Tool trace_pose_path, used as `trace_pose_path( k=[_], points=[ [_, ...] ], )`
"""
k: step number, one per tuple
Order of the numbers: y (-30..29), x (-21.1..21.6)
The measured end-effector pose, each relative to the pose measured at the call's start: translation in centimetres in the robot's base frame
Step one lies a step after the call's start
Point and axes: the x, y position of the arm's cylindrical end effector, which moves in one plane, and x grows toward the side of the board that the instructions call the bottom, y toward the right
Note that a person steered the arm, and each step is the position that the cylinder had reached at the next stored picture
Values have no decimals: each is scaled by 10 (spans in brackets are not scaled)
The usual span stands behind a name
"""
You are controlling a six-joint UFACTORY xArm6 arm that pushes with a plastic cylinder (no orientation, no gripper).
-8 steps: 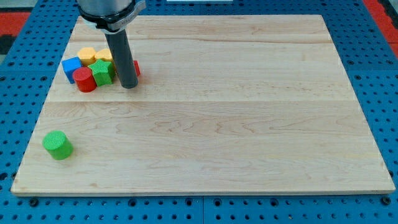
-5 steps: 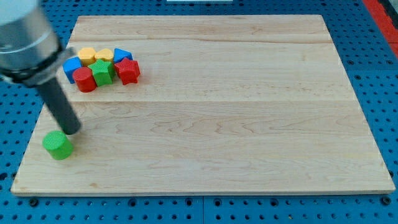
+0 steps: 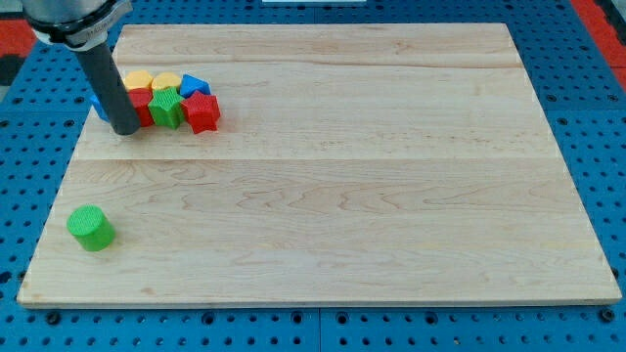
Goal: Make a diagonal line out of red blocks green star and the blue cube
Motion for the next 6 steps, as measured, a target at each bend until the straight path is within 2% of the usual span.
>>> trace_pose_path(
  k=[1,2,3,6],
  points=[
    [0,-6],
    [2,33],
    [-72,49],
    [-75,-5]
  ],
)
